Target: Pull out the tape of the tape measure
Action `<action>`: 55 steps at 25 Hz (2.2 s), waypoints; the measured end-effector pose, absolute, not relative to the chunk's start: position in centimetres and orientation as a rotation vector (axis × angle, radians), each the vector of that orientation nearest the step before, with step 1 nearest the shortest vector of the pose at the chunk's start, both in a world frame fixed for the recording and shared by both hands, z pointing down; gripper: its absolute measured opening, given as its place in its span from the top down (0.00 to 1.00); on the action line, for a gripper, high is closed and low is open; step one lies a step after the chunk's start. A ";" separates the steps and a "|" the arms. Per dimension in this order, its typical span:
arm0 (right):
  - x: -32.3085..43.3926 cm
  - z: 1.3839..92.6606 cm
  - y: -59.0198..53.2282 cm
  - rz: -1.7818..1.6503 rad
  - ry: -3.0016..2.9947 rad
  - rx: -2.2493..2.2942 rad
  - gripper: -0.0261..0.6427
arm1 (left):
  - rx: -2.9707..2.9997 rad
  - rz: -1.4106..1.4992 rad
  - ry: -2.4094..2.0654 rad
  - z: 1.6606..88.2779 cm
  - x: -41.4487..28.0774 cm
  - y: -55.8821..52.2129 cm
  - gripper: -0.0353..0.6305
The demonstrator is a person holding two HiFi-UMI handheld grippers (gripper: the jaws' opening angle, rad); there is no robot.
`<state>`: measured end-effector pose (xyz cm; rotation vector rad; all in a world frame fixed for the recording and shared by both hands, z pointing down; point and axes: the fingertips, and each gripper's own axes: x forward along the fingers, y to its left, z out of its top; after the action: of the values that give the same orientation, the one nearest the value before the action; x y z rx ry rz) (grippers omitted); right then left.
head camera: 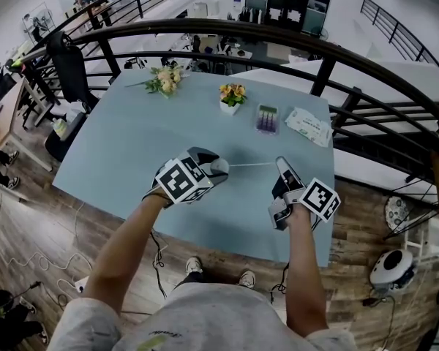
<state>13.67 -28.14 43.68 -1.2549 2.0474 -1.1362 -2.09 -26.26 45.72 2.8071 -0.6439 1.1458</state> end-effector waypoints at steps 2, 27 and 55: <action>13.6 43.8 -28.1 -1.141 2.046 -1.254 0.93 | 2.803 1.149 -0.646 45.9 -2.2 -26.2 0.62; 13.4 43.7 -27.7 -1.120 2.058 -1.293 0.93 | 2.791 1.255 -0.666 46.6 -4.3 -25.9 0.63; 13.3 43.9 -28.5 -1.093 2.113 -1.338 0.93 | 2.729 1.248 -0.732 47.8 -8.0 -26.8 0.63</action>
<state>13.34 -28.49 43.88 -1.3379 2.1128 -1.0927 -8.04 -26.85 47.83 2.7286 -0.7323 1.2476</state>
